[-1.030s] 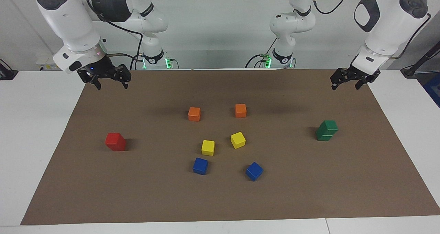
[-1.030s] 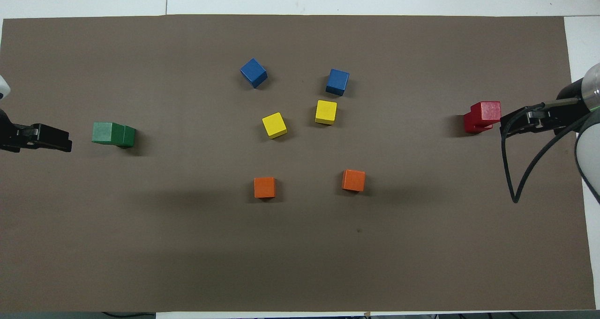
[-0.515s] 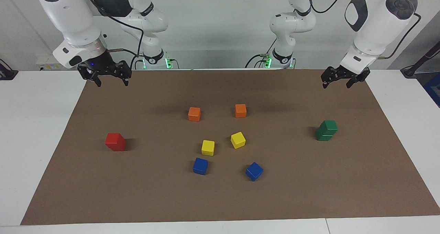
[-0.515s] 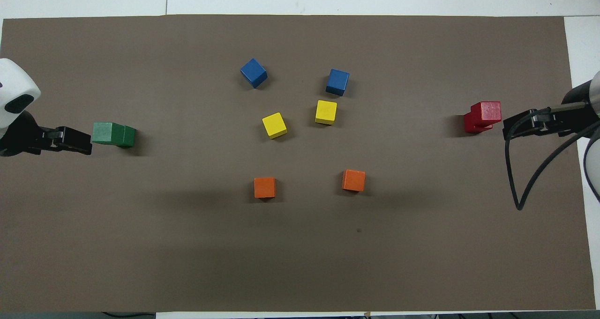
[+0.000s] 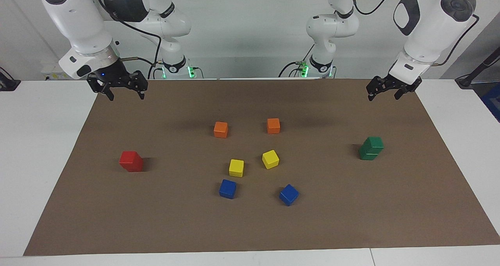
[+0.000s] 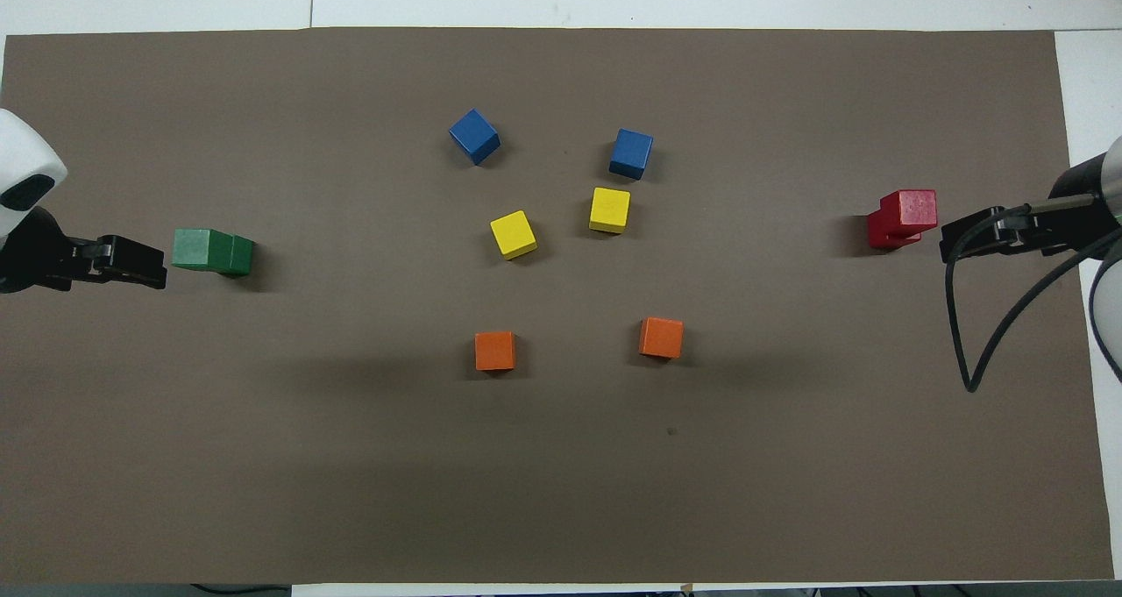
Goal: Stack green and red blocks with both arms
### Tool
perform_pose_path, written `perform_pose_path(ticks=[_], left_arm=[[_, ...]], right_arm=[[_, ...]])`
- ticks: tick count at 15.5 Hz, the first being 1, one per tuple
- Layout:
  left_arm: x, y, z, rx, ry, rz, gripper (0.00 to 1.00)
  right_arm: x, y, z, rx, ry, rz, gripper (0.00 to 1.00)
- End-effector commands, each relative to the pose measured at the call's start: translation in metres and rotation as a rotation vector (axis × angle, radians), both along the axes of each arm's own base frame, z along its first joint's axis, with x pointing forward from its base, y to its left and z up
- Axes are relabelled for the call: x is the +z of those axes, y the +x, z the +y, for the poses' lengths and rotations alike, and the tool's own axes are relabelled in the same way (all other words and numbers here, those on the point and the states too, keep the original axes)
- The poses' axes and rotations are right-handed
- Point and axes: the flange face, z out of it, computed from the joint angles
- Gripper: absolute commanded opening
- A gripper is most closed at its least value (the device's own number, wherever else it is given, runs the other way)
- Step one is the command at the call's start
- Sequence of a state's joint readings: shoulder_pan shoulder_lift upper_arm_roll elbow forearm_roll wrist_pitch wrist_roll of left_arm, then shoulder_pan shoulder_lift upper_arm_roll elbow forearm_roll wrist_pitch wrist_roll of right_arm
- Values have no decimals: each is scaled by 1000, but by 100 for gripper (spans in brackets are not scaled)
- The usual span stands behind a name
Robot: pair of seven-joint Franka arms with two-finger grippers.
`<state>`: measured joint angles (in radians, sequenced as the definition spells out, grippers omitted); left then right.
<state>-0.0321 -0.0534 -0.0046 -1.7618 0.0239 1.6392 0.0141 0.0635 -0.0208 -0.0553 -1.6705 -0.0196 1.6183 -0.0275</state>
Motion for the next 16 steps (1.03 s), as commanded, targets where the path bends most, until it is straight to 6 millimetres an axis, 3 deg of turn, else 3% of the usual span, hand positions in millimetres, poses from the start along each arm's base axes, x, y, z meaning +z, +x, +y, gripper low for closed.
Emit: perform_pose_path(ticks=[1, 8, 10, 16], left_arm=[[24, 1, -3, 12, -1, -25, 100], [28, 1, -5, 13, -1, -34, 100], [43, 3, -7, 13, -8, -49, 100], [41, -2, -7, 11, -9, -37, 100]], right_arm=[[2, -5, -3, 3, 20, -34, 100], [4, -5, -3, 3, 20, -37, 100], [2, -5, -3, 2, 19, -36, 100], [2, -5, -2, -1, 19, -36, 100]])
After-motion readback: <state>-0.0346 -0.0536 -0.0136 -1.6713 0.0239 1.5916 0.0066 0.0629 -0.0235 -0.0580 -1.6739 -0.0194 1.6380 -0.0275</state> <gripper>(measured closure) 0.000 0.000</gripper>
